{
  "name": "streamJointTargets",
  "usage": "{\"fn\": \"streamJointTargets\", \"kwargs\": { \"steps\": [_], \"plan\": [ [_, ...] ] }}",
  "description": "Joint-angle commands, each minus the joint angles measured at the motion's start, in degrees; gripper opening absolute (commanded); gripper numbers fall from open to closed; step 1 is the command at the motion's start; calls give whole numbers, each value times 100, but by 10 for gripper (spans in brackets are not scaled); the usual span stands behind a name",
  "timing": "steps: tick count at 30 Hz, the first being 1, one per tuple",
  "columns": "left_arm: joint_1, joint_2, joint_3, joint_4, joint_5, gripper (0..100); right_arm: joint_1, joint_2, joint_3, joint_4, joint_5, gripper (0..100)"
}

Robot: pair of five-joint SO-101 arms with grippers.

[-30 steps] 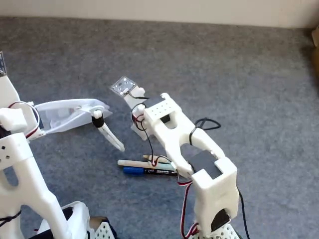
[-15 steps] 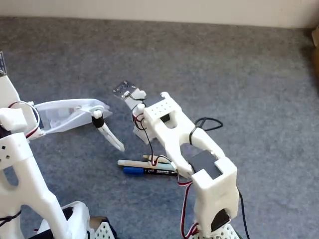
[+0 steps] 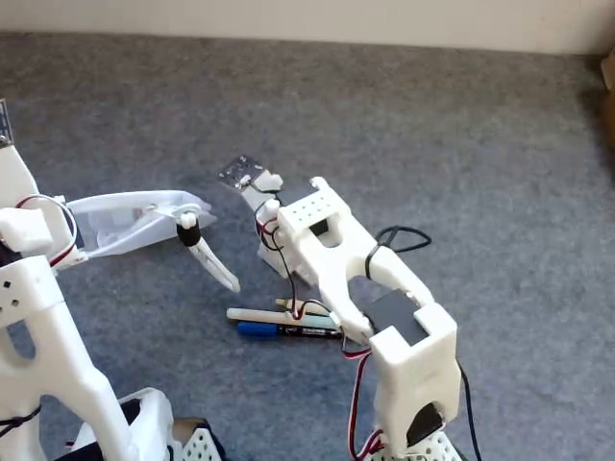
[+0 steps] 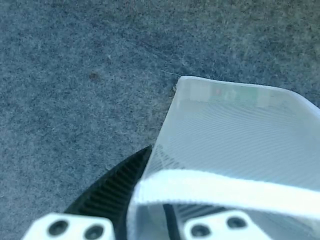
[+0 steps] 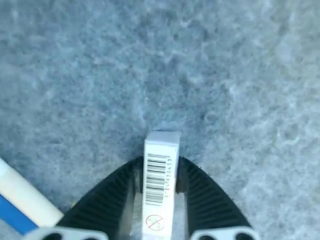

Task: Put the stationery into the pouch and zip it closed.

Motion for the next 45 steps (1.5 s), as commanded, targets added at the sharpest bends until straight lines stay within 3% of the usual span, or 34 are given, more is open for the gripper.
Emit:
{"fn": "streamJointTargets", "kwargs": {
  "steps": [1, 12, 26, 41, 45],
  "plan": [
    [-92, 180, 189, -97, 62, 7, -92, -163, -295, 66, 360, 11],
    [-92, 180, 189, -97, 62, 7, -75, -1112, -233, 75, 105, 4],
    [-92, 180, 198, -97, 62, 7, -101, -2360, 127, 22, -1231, 4],
    [-92, 180, 189, -105, 62, 7, 31, -4435, 576, 13, -1292, 4],
    [-92, 180, 189, -97, 62, 7, -4, -5059, 655, -549, -1301, 4]
  ]
}}
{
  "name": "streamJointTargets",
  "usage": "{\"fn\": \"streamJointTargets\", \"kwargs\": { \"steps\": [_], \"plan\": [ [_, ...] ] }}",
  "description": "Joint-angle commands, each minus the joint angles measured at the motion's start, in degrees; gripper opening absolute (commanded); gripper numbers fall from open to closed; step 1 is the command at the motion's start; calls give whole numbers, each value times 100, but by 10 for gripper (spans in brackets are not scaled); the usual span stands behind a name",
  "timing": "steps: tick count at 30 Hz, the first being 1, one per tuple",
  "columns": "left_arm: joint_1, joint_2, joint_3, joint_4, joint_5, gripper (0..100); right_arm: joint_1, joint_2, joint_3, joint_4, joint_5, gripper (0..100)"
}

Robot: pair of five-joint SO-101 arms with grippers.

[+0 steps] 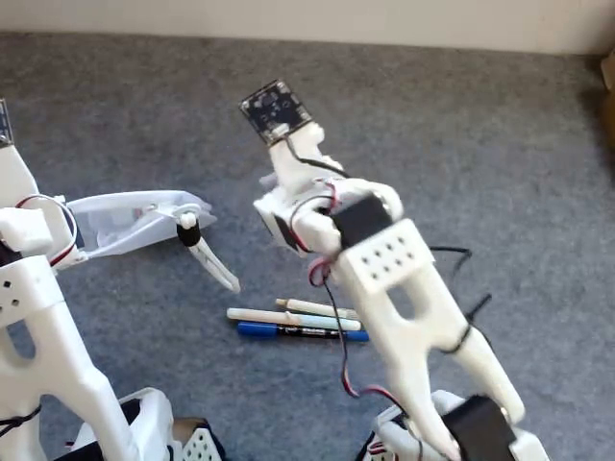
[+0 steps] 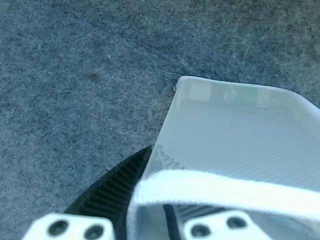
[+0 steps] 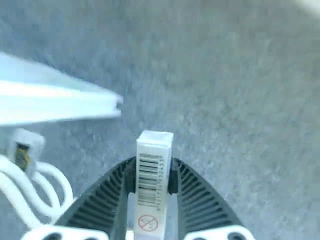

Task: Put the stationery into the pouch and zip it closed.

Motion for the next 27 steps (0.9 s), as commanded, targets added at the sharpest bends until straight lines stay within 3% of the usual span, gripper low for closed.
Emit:
{"fn": "streamJointTargets", "kwargs": {
  "steps": [1, 9, 17, 27],
  "plan": [
    [-92, 180, 198, -88, 53, 7, 4, -769, 48, -576, -70, 4],
    [-66, 180, 215, -88, 53, 7, -4, -2009, 1024, -1525, -141, 4],
    [-84, 180, 303, -97, 53, 7, -57, -3424, 1429, -2598, -1477, 4],
    [-84, 180, 303, -97, 53, 7, -1376, -4374, 1446, -3864, -1477, 4]
  ]
}}
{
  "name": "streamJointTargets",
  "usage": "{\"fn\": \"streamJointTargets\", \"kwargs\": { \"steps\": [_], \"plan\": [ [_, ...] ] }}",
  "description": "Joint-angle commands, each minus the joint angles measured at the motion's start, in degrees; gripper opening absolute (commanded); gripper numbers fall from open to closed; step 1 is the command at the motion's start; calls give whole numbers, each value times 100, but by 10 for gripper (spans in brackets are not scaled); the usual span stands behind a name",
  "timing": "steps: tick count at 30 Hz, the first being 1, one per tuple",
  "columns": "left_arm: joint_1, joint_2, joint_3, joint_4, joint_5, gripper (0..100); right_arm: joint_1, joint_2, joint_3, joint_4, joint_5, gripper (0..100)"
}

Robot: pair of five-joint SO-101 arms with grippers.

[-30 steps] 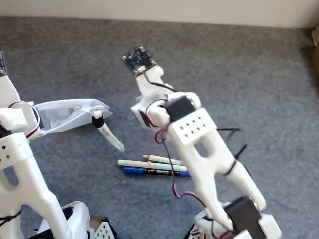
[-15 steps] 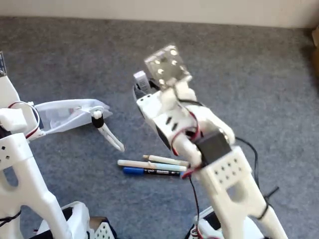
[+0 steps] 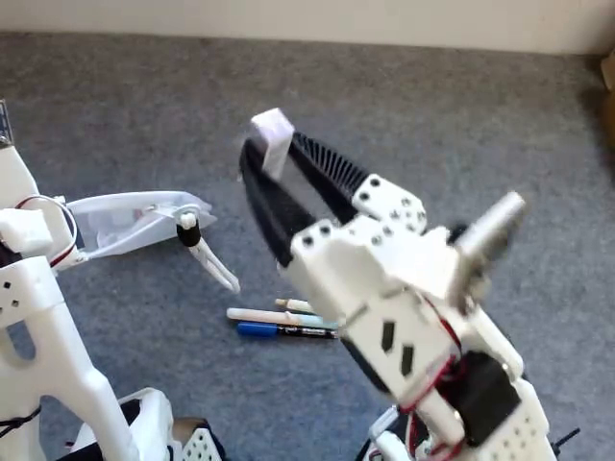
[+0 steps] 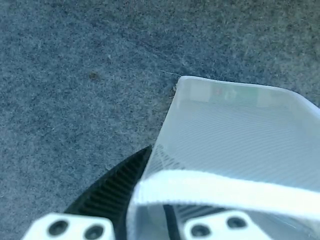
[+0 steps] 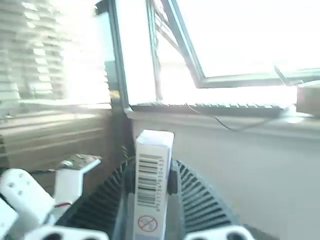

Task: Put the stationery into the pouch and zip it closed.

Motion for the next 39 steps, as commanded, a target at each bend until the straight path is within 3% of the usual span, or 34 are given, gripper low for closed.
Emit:
{"fn": "streamJointTargets", "kwargs": {
  "steps": [1, 10, 25, 31, 39],
  "plan": [
    [-84, 180, 259, -79, 53, 7, -374, -233, -66, -620, -53, 4],
    [-92, 180, 242, -79, 53, 7, -400, -268, -66, -1446, -44, 4],
    [-92, 180, 233, -79, 62, 7, -426, -224, -66, -1473, -44, 4],
    [-391, 180, 233, -176, 62, 7, -435, -136, -66, -1473, -44, 4],
    [-382, 180, 259, -185, 62, 7, -1015, 998, -110, -1481, -44, 4]
  ]
}}
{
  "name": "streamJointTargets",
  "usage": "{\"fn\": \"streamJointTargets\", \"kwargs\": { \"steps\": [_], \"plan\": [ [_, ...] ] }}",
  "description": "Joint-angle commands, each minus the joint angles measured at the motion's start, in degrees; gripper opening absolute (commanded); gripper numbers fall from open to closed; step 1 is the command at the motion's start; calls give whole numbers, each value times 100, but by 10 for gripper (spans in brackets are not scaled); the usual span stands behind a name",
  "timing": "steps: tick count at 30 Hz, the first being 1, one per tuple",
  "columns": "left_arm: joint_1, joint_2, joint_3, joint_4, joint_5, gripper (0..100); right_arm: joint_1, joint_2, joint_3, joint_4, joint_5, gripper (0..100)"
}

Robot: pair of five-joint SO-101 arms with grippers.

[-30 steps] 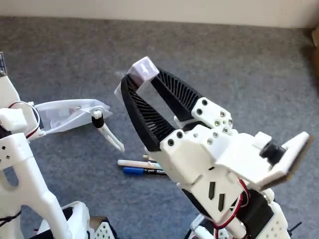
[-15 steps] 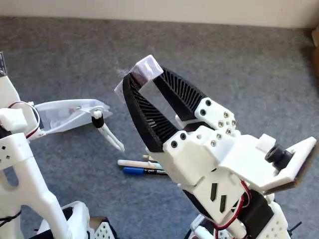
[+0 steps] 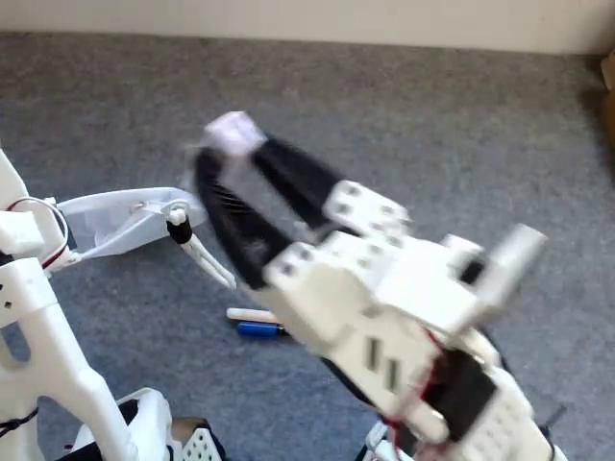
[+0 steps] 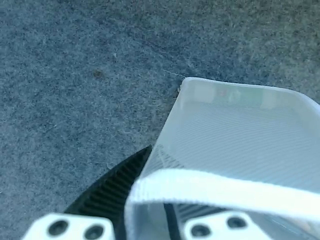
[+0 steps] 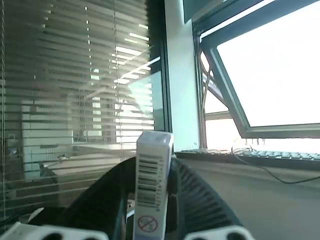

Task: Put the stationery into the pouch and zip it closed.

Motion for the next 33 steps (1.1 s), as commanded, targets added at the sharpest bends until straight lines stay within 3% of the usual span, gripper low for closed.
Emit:
{"fn": "streamJointTargets", "kwargs": {
  "steps": [1, 5, 11, 27, 33],
  "plan": [
    [-136, 180, 242, -123, 44, 7, -233, 470, -110, -110, -44, 4],
    [-127, 180, 242, -123, 44, 7, -391, 664, -110, -233, -44, 4],
    [207, 180, 251, -97, 44, 7, -866, 734, -48, -1200, -44, 4],
    [259, 180, 259, -97, 44, 7, -1156, 2123, 171, -1279, -35, 4],
    [259, 180, 259, -97, 44, 7, -1147, 2527, 180, -1279, 1143, 4]
  ]
}}
